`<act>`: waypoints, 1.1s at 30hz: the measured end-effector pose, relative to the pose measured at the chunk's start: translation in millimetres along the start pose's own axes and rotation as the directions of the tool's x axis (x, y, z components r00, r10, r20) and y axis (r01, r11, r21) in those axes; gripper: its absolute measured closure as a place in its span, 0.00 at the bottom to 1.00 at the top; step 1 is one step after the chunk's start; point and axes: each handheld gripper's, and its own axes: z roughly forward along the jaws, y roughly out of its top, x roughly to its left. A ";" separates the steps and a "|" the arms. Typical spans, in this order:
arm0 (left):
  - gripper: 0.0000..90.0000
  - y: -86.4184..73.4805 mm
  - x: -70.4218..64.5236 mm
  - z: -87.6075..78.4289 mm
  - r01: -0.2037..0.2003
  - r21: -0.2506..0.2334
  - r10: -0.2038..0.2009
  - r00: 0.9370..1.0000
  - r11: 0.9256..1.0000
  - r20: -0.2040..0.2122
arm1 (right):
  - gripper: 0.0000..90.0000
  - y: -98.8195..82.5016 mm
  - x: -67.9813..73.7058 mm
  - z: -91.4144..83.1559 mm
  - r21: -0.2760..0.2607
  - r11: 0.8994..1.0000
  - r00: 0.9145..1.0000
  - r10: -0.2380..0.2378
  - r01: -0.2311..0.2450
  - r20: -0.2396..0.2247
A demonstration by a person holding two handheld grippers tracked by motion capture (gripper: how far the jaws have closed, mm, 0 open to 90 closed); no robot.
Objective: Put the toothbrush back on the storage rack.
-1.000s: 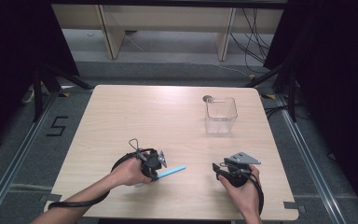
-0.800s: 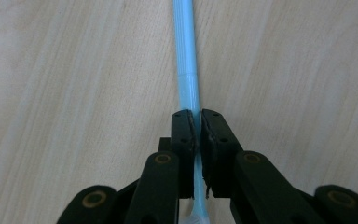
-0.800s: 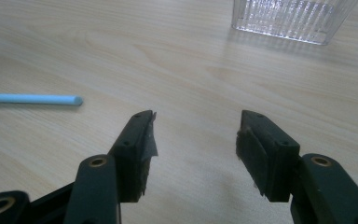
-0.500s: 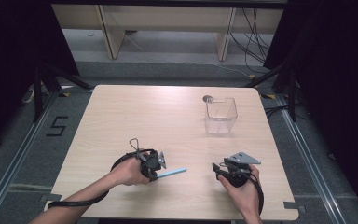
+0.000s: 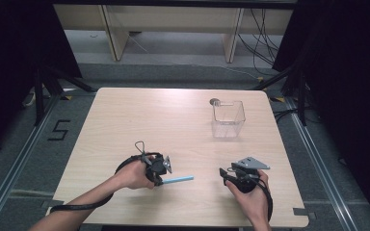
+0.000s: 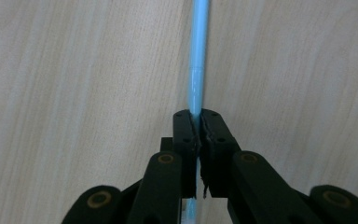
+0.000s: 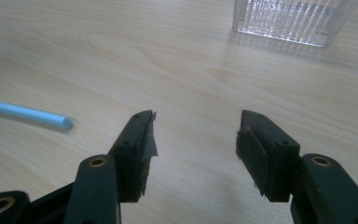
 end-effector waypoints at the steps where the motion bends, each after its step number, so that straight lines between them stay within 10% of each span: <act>1: 0.94 0.1 0.0 0.0 -0.001 0.000 0.001 1.000 1.000 0.000 | 0.51 -0.2 -0.7 0.6 -0.013 1.000 1.000 -0.007 0.007 0.000; 22: 0.94 -5.2 -7.6 -11.1 -0.054 -0.025 0.055 0.998 0.998 0.014 | 0.51 -0.8 3.2 -0.1 0.009 1.000 0.999 -0.006 0.006 -0.043; 33: 0.94 -9.4 -8.3 -17.4 -0.082 -0.025 0.082 0.997 0.996 0.006 | 0.51 3.7 11.5 3.0 0.055 0.991 0.984 -0.117 0.125 -0.133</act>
